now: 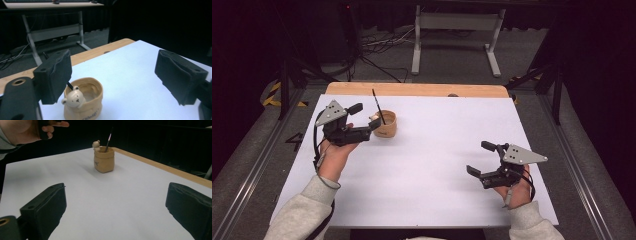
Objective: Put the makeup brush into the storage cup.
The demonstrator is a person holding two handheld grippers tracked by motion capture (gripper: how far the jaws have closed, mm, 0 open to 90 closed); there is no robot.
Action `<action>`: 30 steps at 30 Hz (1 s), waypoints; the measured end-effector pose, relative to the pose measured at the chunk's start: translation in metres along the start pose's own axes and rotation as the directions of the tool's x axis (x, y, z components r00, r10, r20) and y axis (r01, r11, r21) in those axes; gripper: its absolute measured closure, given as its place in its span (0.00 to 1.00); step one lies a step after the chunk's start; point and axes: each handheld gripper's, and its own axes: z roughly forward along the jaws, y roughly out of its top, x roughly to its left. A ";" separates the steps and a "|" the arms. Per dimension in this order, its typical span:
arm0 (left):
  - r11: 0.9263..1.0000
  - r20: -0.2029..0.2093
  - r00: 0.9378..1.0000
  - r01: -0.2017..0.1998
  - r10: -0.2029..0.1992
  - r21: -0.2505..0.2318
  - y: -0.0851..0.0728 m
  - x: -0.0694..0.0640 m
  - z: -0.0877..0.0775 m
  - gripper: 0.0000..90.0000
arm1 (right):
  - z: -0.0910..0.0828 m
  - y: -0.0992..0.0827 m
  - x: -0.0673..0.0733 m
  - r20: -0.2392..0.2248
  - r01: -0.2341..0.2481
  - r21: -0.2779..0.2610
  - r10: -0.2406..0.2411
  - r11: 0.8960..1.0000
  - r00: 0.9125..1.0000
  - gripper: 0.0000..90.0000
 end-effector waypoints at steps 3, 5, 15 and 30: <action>1.000 0.034 0.999 -0.016 0.016 0.005 -0.003 -0.006 -0.014 0.13 | -0.001 0.002 -0.003 -0.008 0.013 0.008 -0.013 1.000 1.000 0.02; 1.000 0.044 0.999 -0.019 0.018 0.005 -0.004 -0.007 -0.018 0.12 | -0.003 0.003 -0.004 -0.009 0.020 0.009 -0.020 1.000 1.000 0.02; 1.000 0.127 0.992 -0.025 0.023 0.015 -0.021 -0.019 -0.040 0.08 | -0.012 0.002 -0.008 0.013 0.029 0.000 -0.029 1.000 1.000 0.00; 0.999 0.156 0.988 0.008 -0.015 0.048 -0.063 -0.025 -0.051 0.06 | -0.013 -0.007 -0.004 0.007 0.047 -0.025 -0.047 0.999 0.999 0.00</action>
